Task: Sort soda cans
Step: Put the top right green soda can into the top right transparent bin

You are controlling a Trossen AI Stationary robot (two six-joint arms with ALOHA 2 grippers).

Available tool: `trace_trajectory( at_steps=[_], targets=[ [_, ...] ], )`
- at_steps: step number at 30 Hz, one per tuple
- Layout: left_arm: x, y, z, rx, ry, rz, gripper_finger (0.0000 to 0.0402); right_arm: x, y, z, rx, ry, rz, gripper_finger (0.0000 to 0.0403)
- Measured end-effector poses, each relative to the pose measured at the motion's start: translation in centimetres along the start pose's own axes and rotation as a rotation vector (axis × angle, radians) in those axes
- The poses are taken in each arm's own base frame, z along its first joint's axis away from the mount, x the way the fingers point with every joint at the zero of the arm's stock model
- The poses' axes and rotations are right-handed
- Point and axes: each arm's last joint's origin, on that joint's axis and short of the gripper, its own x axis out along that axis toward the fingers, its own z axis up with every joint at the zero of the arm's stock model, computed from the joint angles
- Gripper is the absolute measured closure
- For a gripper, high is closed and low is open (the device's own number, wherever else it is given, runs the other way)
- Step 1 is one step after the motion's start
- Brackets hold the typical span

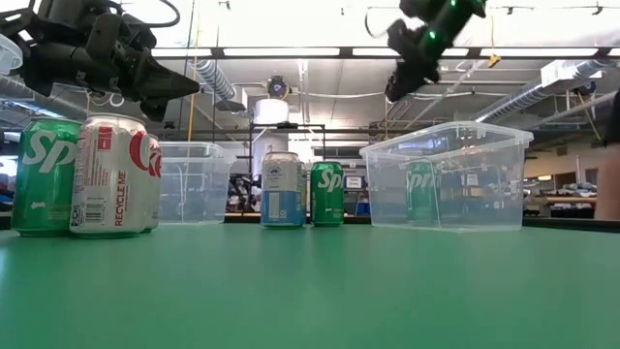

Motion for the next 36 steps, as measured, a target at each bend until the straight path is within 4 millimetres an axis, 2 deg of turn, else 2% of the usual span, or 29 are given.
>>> trace_trajectory(
  at_steps=[6,11,15,26,31,36],
  targets=[
    [0.0,0.1,0.0,-0.004,-0.003,0.029,0.0394,0.8,2.0,1.8,0.043,-0.161,0.148,0.0278],
    [0.0,0.1,0.0,-0.005,-0.002,0.03,0.0394,3.7,4.5,2.1,0.028,-0.147,0.218,0.0237],
    [0.0,0.1,0.0,-0.004,-0.002,0.03,0.0394,6.2,6.0,1.6,0.009,-0.087,0.248,0.0199],
    [0.0,0.1,0.0,-0.003,-0.002,0.03,0.0394,11.0,6.6,1.8,-0.004,-0.024,0.211,0.0088],
    [0.0,0.1,0.0,-0.001,-0.002,0.03,0.0395,13.3,6.7,2.1,-0.033,-0.014,0.182,0.0068],
    [0.0,0.1,-0.1,-0.005,0.011,0.031,0.0395,14.5,6.6,1.8,-0.061,0.005,0.176,0.0066]
  ],
)
